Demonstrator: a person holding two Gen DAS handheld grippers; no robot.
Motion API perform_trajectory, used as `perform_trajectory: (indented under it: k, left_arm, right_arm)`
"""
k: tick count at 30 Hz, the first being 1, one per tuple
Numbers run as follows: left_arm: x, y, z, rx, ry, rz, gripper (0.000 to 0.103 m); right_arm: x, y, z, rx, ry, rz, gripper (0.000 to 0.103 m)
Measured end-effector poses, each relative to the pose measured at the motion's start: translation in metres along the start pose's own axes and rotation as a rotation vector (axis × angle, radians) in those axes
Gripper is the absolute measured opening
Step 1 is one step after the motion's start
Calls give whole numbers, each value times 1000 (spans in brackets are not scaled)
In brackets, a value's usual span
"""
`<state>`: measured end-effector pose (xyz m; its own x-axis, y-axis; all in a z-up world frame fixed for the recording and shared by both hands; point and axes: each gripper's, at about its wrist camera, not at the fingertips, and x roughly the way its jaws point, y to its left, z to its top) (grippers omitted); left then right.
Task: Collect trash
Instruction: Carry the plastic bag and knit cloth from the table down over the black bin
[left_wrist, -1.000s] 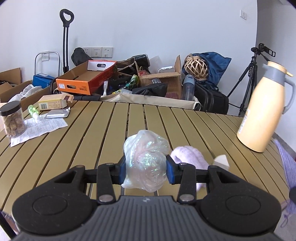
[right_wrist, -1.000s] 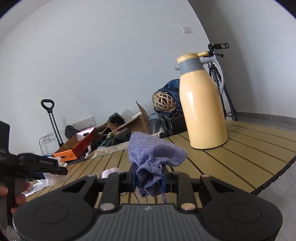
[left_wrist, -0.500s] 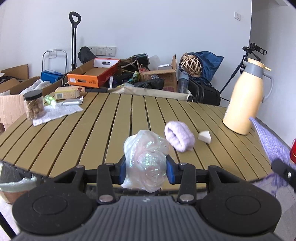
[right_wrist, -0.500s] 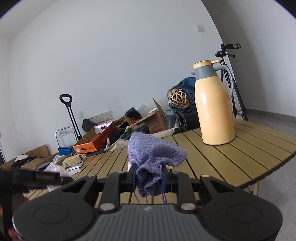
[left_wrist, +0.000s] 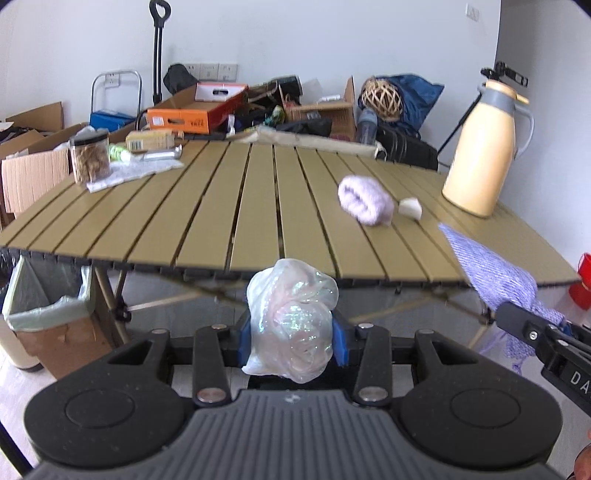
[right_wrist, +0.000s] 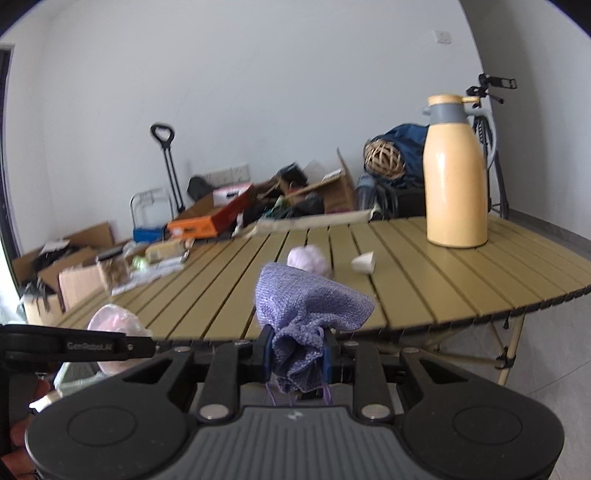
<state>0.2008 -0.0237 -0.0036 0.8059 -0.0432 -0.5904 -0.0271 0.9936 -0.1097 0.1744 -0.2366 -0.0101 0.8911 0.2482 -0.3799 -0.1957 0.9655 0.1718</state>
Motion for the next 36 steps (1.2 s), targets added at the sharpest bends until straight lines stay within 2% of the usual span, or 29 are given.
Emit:
perform_trajectory:
  k: [12, 21, 36]
  left_arm:
    - [22, 20, -46, 11, 112, 26, 42]
    - [44, 27, -68, 10, 179, 24, 42]
    - [81, 34, -95, 24, 264, 29, 42]
  right_arm:
    - [6, 28, -40, -57, 126, 17, 23]
    - [23, 40, -66, -87, 230, 8, 23]
    - [53, 41, -91, -112, 351, -30, 23]
